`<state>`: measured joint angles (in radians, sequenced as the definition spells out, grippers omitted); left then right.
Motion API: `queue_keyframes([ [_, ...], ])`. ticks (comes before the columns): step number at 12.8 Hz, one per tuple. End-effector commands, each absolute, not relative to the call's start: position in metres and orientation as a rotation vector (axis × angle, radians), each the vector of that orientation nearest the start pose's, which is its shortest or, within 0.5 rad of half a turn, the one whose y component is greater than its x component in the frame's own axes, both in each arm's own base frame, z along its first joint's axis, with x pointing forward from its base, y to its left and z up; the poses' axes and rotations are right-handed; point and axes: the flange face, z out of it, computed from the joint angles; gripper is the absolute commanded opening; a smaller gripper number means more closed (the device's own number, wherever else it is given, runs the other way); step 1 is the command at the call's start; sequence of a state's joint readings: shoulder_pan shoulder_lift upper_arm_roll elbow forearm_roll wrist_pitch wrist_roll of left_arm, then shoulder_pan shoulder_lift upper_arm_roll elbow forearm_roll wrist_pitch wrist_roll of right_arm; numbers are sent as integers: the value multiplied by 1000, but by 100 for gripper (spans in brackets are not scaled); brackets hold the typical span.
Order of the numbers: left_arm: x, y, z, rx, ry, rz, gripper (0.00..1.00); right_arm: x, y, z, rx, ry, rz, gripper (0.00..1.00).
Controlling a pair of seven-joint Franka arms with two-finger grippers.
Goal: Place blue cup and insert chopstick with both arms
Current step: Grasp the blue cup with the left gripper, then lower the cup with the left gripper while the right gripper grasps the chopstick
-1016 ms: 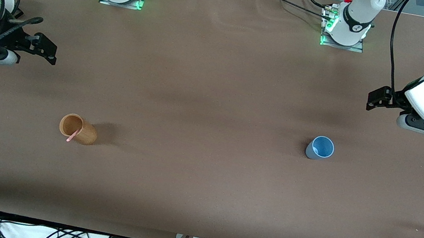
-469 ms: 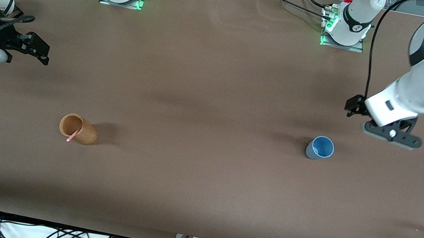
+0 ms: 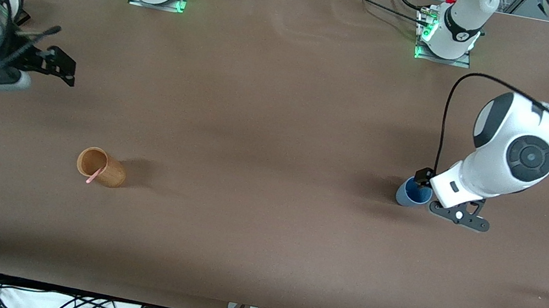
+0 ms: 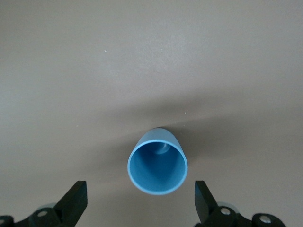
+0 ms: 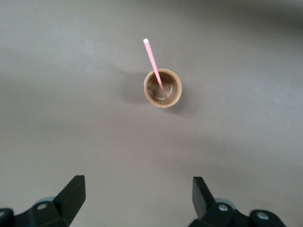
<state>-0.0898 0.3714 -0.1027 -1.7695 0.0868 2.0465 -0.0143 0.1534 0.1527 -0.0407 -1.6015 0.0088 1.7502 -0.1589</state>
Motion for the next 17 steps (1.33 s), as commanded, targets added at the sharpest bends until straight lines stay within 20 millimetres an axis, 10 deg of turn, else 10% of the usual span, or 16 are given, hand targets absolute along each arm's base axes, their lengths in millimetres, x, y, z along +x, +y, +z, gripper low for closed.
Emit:
queue_keyframes([
  [1, 615, -104, 321, -2990, 429, 97, 100, 643, 85, 487, -3098, -547, 29, 100],
  [6, 601, -83, 269, -2995, 554, -19, 100, 695, 97, 420, -3088, -649, 13, 100],
  [8, 598, -81, 242, -3004, 599, -79, 77, 706, 94, 389, -3091, -666, -5, 99],
  [12, 588, -85, 221, -3011, 620, -41, 0, 713, 90, 352, -3083, -751, -156, 96],
  [17, 591, -84, 230, -3010, 610, -50, 0, 720, 89, 328, -3067, -844, -205, 83],
])
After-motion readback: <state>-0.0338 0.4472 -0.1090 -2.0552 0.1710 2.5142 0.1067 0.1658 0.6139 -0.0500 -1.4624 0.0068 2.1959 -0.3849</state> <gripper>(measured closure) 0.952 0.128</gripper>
